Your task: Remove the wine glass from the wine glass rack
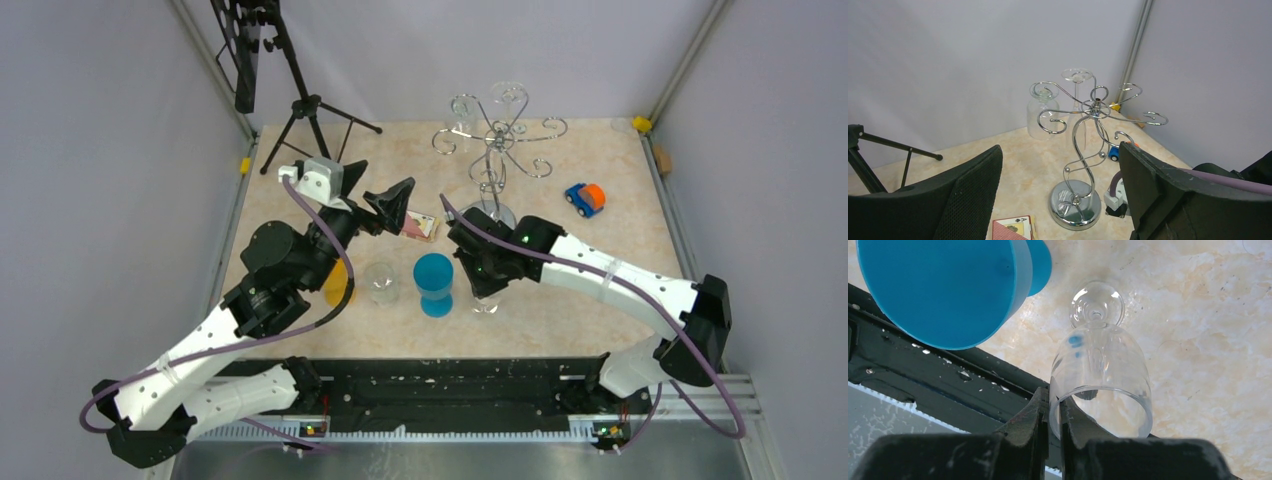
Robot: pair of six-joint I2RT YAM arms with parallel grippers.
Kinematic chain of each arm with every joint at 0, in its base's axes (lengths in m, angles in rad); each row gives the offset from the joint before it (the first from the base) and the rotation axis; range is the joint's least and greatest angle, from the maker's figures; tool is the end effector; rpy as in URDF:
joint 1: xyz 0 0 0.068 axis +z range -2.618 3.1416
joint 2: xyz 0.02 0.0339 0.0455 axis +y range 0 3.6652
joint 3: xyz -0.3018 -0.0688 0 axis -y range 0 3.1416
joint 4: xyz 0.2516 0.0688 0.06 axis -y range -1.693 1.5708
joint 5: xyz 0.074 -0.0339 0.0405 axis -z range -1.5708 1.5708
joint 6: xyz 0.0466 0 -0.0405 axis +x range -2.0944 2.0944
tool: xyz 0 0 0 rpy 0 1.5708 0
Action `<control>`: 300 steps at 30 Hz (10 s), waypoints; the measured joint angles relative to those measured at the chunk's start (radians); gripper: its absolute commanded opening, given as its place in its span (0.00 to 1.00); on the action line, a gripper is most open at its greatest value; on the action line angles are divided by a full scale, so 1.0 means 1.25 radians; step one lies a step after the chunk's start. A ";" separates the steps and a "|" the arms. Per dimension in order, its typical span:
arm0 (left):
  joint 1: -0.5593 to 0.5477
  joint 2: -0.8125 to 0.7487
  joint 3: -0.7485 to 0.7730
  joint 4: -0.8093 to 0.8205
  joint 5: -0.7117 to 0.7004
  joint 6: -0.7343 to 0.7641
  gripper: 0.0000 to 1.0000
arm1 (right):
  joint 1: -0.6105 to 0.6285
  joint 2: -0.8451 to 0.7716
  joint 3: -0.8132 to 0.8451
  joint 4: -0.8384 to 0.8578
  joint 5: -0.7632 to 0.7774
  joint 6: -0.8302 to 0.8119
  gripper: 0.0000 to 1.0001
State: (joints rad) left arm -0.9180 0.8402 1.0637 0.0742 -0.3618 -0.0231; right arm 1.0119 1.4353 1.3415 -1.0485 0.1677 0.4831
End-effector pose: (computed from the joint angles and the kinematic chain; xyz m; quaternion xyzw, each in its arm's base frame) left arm 0.1121 -0.1195 0.4870 0.1226 0.5898 -0.2633 0.7535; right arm 0.1578 0.2377 0.3396 -0.2373 0.9445 0.0840 0.2110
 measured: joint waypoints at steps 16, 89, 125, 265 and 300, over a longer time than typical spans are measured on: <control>0.000 0.000 0.000 0.000 -0.013 0.000 0.93 | 0.000 -0.022 0.056 0.000 0.013 -0.003 0.42; 0.444 0.837 0.573 -0.020 0.690 -0.812 0.12 | 0.001 -0.487 0.005 0.388 0.123 0.021 0.44; 0.440 0.800 0.556 -0.001 0.628 -0.814 0.00 | 0.001 -0.493 -0.031 0.408 0.123 0.034 0.43; 0.334 0.380 0.287 0.518 0.659 -1.448 0.00 | 0.001 -0.409 -0.177 1.134 0.252 0.284 0.76; 0.208 0.382 0.266 0.565 0.556 -1.630 0.00 | -0.053 -0.409 -0.224 1.440 -0.117 0.152 0.07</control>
State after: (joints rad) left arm -0.6586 1.3174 1.3968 0.7811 0.3332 -2.0605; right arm 0.9459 0.9241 1.0611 0.7521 0.0212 0.6727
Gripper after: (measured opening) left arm 0.087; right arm 0.167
